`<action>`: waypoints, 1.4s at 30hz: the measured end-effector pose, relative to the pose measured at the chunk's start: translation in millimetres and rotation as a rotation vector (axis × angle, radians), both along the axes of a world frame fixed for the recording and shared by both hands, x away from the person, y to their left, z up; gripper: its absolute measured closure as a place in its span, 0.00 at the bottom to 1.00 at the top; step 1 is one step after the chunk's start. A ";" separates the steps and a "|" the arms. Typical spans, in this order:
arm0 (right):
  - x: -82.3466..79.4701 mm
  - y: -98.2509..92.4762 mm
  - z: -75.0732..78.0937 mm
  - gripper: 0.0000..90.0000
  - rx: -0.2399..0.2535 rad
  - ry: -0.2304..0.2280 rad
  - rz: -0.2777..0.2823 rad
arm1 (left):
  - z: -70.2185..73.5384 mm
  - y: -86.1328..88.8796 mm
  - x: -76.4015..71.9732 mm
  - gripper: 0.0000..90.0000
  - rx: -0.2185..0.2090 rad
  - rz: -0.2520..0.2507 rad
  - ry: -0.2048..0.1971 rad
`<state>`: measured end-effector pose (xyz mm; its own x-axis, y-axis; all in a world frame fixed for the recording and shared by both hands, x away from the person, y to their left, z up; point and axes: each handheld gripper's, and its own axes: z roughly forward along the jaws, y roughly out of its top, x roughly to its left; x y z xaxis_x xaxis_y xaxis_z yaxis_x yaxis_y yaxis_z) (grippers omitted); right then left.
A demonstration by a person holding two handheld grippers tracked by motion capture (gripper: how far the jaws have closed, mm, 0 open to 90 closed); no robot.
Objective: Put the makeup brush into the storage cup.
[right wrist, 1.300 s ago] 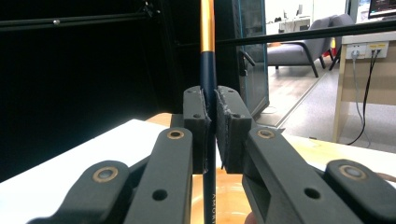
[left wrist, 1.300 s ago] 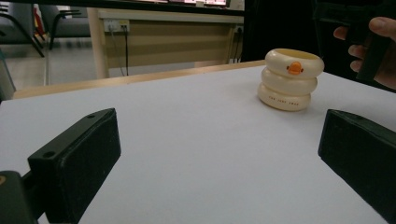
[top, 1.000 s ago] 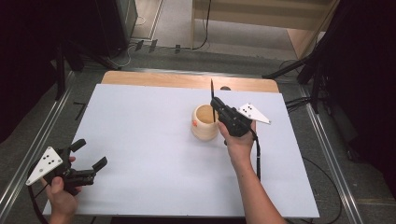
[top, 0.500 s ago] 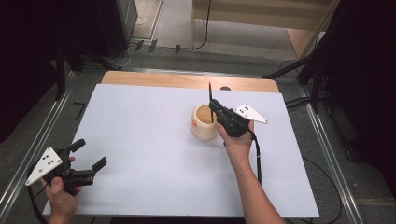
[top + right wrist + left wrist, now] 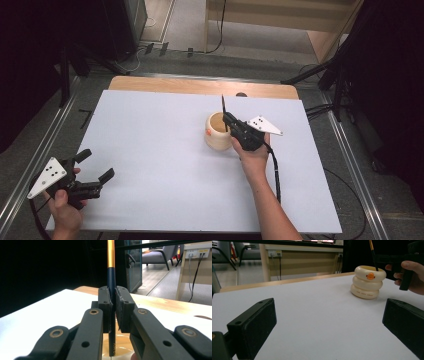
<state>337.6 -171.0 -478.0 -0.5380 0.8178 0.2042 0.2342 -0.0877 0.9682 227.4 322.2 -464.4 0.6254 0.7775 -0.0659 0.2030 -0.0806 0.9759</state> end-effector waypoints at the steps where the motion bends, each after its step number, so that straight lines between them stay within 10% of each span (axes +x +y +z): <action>1: 0.0 0.0 0.0 0.94 0.000 0.000 0.000 | 0.0 0.0 0.0 0.00 0.000 0.000 0.000; 26: -6.6 -6.8 -2.4 0.82 0.021 0.055 0.005 | -0.4 -1.0 0.0 0.00 0.002 -0.002 0.002; 42: -16.1 -12.4 4.3 0.71 -0.056 0.023 0.019 | -0.7 -1.9 0.2 0.00 -0.004 -0.002 0.003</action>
